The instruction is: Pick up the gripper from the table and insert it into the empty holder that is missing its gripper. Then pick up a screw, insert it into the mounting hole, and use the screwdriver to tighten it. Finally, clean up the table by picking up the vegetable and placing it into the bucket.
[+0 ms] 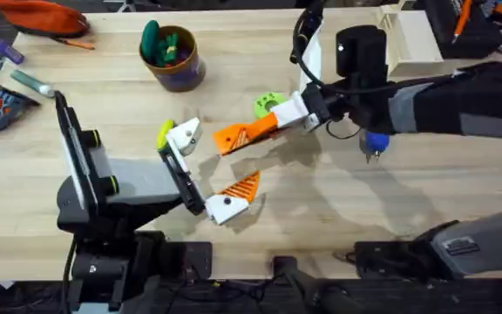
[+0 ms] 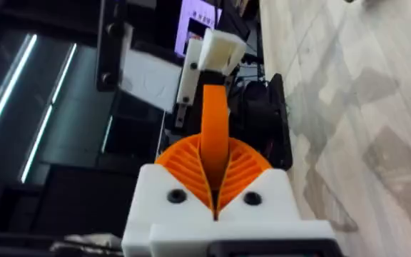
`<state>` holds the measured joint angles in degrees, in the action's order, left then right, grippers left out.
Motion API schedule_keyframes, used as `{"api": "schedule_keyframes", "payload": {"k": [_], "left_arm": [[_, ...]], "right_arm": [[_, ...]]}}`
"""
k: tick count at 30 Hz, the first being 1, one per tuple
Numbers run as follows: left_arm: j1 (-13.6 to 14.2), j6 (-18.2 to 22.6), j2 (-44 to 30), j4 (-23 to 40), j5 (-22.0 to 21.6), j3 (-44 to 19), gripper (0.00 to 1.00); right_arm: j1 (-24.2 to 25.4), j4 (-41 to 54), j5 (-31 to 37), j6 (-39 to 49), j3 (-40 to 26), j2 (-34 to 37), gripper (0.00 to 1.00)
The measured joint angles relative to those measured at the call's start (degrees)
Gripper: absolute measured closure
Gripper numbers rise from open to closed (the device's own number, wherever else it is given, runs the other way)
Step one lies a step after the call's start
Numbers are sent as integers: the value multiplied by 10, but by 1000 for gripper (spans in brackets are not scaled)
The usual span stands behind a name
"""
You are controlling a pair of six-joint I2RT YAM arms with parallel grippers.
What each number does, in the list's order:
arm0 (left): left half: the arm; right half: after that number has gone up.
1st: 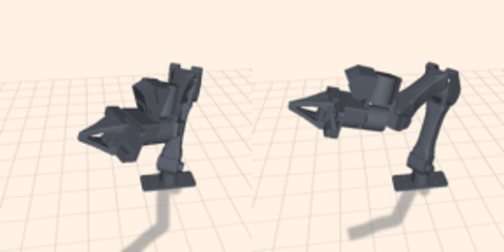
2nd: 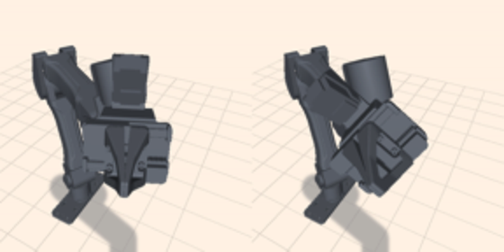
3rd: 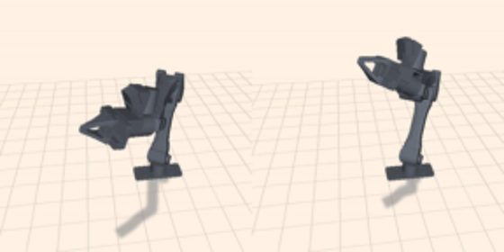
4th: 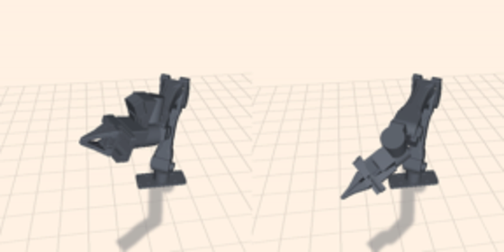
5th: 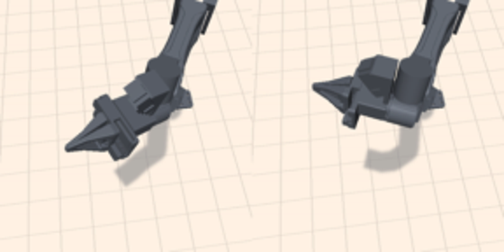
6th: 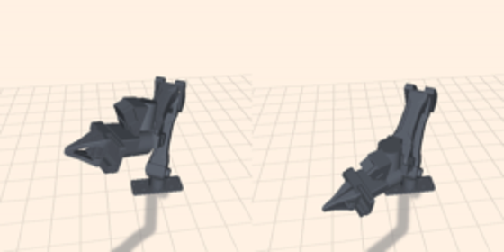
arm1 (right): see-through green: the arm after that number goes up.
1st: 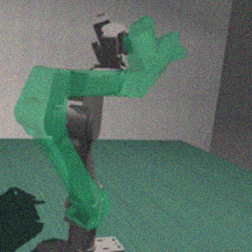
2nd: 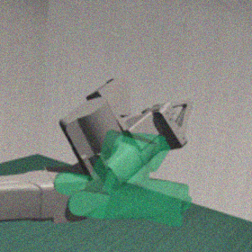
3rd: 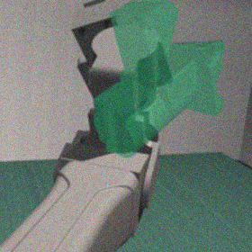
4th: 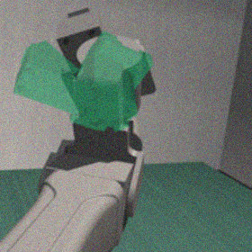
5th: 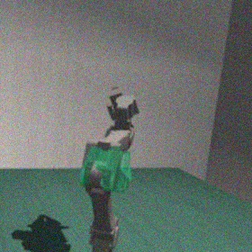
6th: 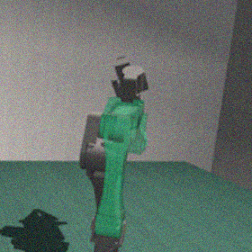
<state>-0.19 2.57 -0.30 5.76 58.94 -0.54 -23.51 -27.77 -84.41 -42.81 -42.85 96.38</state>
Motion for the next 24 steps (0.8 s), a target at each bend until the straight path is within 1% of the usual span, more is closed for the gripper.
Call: {"api": "schedule_keyframes", "payload": {"k": [7,10,12,14,18,20,24], "left_arm": [[0,0,0,0,0,0,16],[0,0,0,0,0,0,16],[0,0,0,0,0,0,15],[0,0,0,0,0,0,15],[0,0,0,0,0,0,15],[0,0,0,0,0,0,15],[0,0,0,0,0,0,16]], "right_arm": [[-20,-4,41,-50,0,0,988],[-25,-25,60,-78,0,0,988],[-25,-57,72,-102,1,0,988],[-25,-113,86,-133,7,0,988],[-25,-270,116,-214,50,0,989],[-25,-302,124,-246,69,0,989],[-31,-310,141,-285,84,0,989]]}}
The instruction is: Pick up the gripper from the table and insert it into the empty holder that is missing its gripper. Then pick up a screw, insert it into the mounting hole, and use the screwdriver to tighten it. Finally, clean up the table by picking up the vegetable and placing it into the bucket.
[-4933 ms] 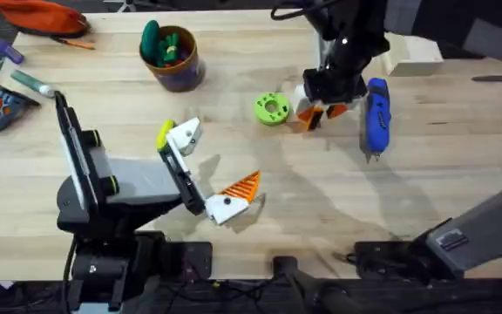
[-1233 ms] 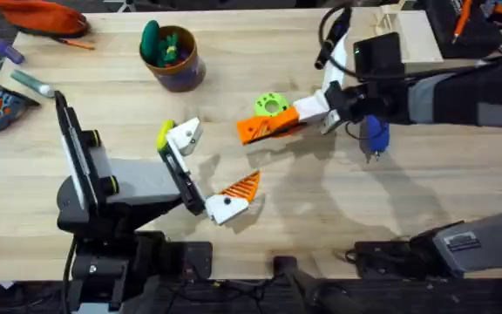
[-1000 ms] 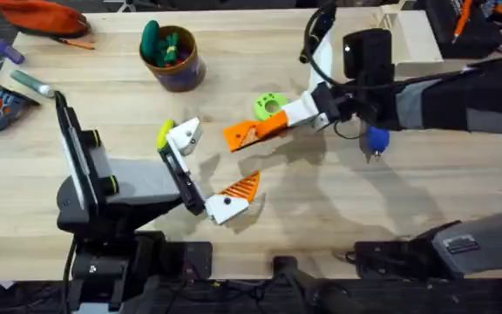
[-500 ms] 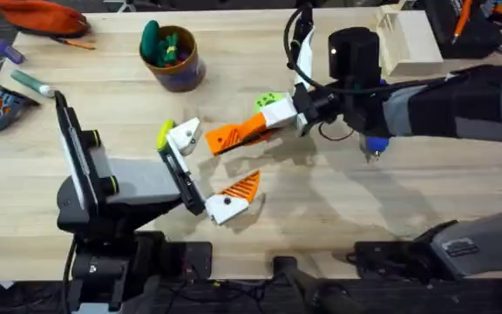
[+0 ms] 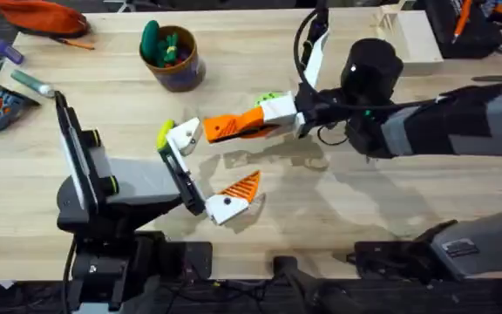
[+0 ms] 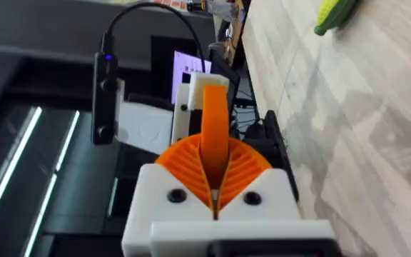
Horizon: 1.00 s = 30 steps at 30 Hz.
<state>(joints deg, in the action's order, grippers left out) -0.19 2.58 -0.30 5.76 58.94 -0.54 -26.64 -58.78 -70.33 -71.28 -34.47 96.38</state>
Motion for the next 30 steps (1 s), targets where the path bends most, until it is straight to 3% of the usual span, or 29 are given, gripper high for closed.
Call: {"api": "schedule_keyframes", "payload": {"k": [5,30], "left_arm": [[-1,0,0,0,-2,0,15],[-1,0,0,-1,-7,0,16]], "right_arm": [[-22,-2,25,-22,10,0,989],[-29,-34,30,-34,12,0,989]]}}
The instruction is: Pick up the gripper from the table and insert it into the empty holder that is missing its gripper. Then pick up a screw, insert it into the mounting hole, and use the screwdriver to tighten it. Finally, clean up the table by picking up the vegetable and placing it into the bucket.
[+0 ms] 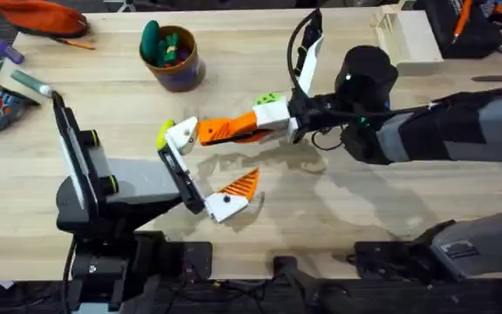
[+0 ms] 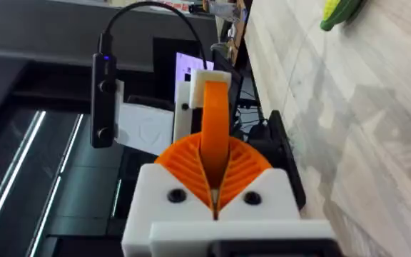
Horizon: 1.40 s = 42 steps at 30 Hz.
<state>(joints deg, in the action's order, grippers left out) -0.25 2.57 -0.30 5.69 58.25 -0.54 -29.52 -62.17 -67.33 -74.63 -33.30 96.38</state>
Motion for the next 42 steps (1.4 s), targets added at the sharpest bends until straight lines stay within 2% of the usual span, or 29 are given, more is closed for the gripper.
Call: {"api": "schedule_keyframes", "payload": {"k": [17,26,35,42], "left_arm": [[1,0,0,1,5,0,15],[1,0,0,1,5,0,16],[1,0,0,1,5,0,15],[1,0,0,1,5,0,15]], "right_arm": [[-9,-1,-35,1,0,-10,989],[-9,45,-35,9,0,-10,989],[-9,23,-35,16,0,-10,990],[-9,41,-35,16,0,-11,990]]}}
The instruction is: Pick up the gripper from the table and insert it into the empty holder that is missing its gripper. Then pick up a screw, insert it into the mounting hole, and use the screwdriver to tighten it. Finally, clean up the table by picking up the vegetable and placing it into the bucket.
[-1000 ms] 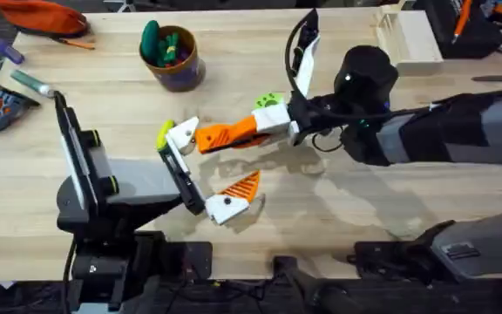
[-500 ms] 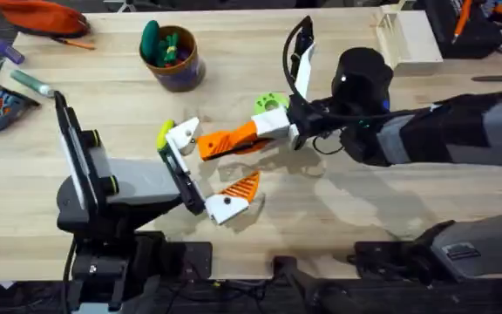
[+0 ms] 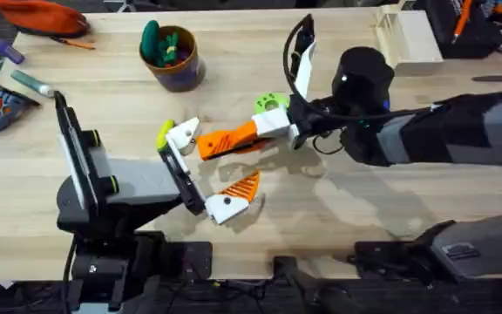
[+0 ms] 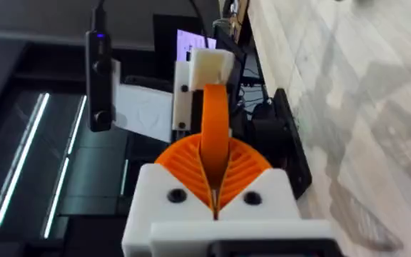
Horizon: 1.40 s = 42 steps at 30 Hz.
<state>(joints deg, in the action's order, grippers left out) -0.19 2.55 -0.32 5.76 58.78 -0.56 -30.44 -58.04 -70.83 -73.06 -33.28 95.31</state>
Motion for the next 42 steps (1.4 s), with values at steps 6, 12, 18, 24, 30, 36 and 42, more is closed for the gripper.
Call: {"api": "schedule_keyframes", "payload": {"k": [6,12,18,24,30,36,42], "left_arm": [[0,0,0,0,0,0,15],[0,0,0,0,0,0,15],[0,0,0,0,0,0,15],[0,0,0,0,0,0,15],[0,0,0,0,0,0,15],[0,0,0,0,-2,0,15],[0,0,0,0,-5,0,15]], "right_arm": [[0,21,-14,0,-17,0,990],[0,22,-22,2,-25,0,990],[0,35,-23,2,-25,0,990],[0,35,-23,9,-25,0,990],[0,36,-23,11,-26,0,990],[0,36,-23,15,-39,0,990],[0,43,-26,15,-46,9,990]]}}
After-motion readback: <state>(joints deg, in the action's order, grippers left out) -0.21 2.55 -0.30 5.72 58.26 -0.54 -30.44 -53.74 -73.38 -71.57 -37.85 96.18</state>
